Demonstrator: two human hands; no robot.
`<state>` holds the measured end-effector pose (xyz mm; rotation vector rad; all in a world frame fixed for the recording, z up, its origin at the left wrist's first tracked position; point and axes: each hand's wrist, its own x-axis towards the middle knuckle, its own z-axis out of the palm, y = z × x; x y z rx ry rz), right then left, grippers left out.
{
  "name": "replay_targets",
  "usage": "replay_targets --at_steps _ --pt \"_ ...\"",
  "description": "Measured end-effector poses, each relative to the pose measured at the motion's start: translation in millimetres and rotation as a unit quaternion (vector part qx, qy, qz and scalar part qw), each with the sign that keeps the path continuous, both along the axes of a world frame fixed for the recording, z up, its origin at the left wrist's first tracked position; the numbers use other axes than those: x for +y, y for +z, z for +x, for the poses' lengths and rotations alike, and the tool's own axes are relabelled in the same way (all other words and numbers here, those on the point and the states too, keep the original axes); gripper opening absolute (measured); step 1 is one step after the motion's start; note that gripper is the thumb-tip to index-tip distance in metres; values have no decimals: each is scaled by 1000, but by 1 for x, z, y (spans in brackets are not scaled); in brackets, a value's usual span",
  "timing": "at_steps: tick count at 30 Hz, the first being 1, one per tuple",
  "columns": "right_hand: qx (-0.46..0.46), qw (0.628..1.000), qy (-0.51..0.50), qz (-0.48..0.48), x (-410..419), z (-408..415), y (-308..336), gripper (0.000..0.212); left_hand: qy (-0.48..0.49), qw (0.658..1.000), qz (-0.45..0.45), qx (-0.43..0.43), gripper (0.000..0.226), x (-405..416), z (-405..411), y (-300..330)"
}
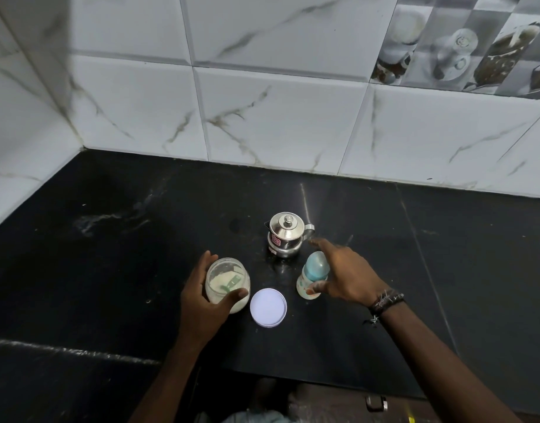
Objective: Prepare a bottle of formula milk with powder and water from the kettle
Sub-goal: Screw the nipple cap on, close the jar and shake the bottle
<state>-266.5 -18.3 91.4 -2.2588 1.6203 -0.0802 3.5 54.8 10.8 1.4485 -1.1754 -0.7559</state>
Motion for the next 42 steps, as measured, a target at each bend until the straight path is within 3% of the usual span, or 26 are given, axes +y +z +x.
replay_targets --at_steps 4,9,13,16,22,26,29,33,37,42 --pt "24 994 41 -100 7 16 10 100 -18 999 17 23 118 2 2 -5" --pt "-13 968 109 -225 15 46 13 79 -22 999 27 38 130 3 1 -11" --pt "-19 976 162 -147 20 73 3 56 -28 998 40 37 132 4 2 -13" --pt "42 984 160 -73 29 91 -12 49 -30 998 42 33 129 5 1 -15" --pt "159 977 140 30 35 109 -43 71 -21 999 49 6 120 7 5 -20" --pt "174 974 140 26 35 112 -48 66 -13 999 44 -3 111 6 4 -22" --pt "160 976 144 24 33 111 -48 49 -9 999 43 -10 107 5 6 -25" --pt "111 985 125 42 28 105 -39 58 -10 999 36 -14 103 2 7 -27" --pt "52 991 120 40 19 99 -19 44 -17 999 27 -14 102 1 9 -29" --pt "-30 995 90 -19 11 97 21 43 -28 999 18 -13 98 -1 7 -25"
